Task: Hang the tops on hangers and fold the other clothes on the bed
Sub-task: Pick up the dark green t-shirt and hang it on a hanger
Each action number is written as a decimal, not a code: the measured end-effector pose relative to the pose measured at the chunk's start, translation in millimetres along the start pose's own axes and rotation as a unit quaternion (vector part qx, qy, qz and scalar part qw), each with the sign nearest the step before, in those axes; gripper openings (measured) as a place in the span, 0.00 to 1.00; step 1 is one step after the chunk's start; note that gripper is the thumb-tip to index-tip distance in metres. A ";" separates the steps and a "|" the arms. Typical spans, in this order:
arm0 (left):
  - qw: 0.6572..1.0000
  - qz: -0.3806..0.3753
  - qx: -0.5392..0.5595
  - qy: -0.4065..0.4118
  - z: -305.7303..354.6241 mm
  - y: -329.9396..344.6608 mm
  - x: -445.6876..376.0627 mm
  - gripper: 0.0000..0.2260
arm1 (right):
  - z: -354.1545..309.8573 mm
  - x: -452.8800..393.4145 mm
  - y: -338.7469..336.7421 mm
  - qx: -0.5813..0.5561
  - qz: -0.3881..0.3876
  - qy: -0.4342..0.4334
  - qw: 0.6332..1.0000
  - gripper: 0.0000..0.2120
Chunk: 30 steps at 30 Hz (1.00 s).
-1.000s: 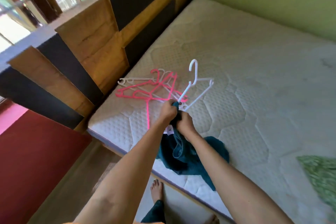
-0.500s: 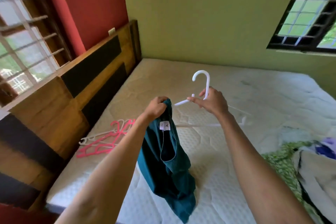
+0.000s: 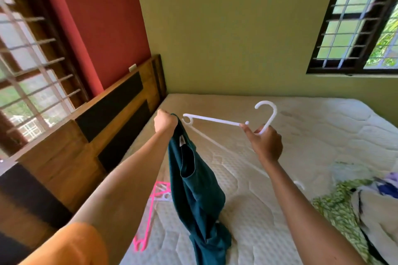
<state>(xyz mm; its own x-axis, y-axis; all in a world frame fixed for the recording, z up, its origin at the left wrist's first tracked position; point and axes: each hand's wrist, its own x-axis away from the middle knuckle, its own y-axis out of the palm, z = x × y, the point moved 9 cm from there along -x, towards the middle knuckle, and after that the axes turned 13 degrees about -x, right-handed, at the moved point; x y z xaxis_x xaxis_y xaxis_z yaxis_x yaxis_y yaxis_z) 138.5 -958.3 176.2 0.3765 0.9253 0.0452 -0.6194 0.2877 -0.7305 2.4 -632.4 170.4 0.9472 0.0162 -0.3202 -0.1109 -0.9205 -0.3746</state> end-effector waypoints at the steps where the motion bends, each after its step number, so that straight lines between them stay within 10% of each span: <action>1: 1.000 0.001 -0.006 -0.001 0.9 -3.0 -2.8 0.14 | -0.3 0.0 0.2 -0.020 -0.005 0.002 1.000 0.27; 13: 0.957 -0.070 -0.209 0.187 58.9 -6.0 -1.5 0.13 | -12.8 2.1 10.7 -0.058 -0.027 -0.058 0.996 0.24; 22: 0.985 0.056 -0.144 0.075 46.0 -57.8 0.7 0.09 | -26.2 3.7 11.2 -0.119 -0.049 -0.083 0.988 0.28; 30: 0.946 0.026 -0.269 0.180 77.0 -31.5 21.7 0.08 | -37.1 2.4 8.2 -0.084 -0.012 -0.078 0.993 0.24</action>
<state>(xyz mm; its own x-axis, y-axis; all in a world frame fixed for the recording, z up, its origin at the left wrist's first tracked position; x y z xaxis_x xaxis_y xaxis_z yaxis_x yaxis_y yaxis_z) 113.2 -928.3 252.6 0.6251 0.7630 -0.1645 -0.2391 -0.0134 -0.9709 14.9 -654.4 198.8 0.8898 0.0878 -0.4479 -0.0237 -0.9711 -0.2374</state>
